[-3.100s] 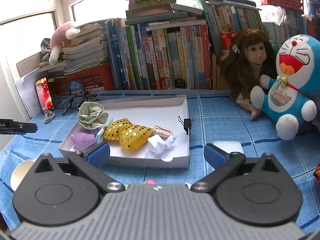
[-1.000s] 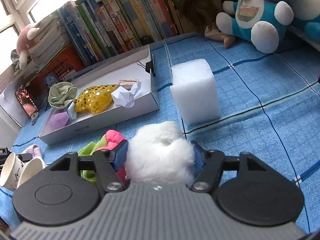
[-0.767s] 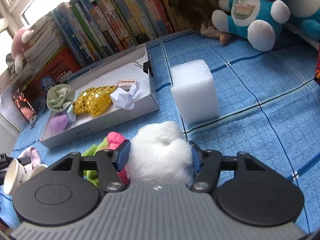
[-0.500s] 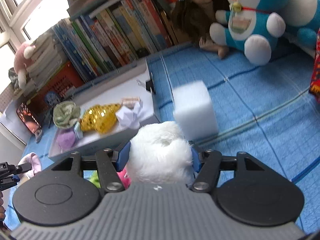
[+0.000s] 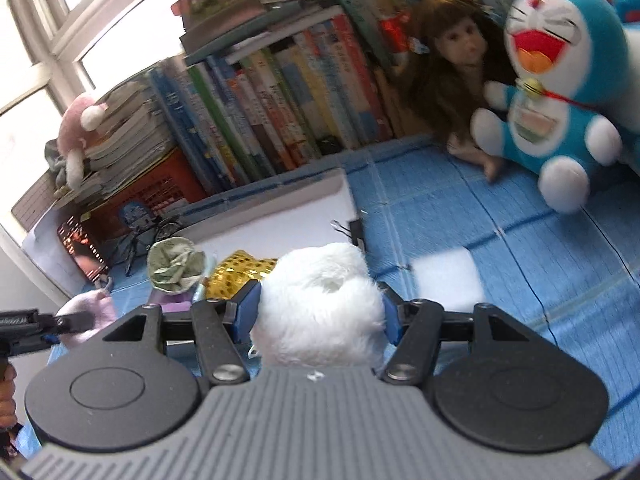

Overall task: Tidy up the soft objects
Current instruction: 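Carry the pink sock and white fluffy ball with both grippers over the tray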

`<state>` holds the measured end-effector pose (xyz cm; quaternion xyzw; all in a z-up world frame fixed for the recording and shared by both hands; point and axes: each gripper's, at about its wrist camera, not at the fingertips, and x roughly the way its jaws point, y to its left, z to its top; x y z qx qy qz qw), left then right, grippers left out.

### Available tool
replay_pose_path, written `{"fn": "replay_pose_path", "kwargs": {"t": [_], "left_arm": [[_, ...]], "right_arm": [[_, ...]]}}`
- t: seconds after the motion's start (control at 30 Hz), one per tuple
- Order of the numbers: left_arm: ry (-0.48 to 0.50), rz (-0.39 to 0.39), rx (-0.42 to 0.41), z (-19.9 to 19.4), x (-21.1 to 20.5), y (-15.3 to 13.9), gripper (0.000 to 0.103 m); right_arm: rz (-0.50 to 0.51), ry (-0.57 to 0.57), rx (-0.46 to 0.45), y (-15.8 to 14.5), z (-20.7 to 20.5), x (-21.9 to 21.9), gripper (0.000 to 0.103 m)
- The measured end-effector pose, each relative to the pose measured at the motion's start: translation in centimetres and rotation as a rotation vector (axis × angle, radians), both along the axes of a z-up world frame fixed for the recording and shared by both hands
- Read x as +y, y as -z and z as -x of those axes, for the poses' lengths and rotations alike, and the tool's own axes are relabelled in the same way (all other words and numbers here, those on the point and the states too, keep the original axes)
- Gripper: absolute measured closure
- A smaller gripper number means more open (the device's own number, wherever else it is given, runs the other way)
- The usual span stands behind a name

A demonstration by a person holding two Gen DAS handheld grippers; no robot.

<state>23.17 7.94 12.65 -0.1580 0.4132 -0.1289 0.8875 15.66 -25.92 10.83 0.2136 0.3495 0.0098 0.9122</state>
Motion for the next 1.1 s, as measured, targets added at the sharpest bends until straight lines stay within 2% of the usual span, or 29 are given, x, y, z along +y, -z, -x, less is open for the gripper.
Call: {"fn": "replay_pose_path", "kwargs": {"t": [0.2, 0.5, 0.8, 1.1], "left_arm": [[0.064, -0.045, 0.051, -2.3, -4.1, 0.1, 0.076], [0.078, -0.080, 0.162, -5.8, -7.7, 3.1, 0.076], [0.039, -0.089, 0.221, -8.6, -7.8, 5.4, 0.076], [0.021, -0.077, 0.217, -10.9, -7.3, 6.4, 0.076]], "right_arm": [[0.001, -0.079, 0.052, 0.1, -3.2, 2.3, 0.039], [0.017, -0.142, 0.156, 1.9, -7.2, 4.7, 0.039], [0.007, -0.136, 0.220, 4.6, -9.9, 5.4, 0.039], [-0.038, -0.112, 0.180, 5.6, -11.4, 4.5, 0.039]]}}
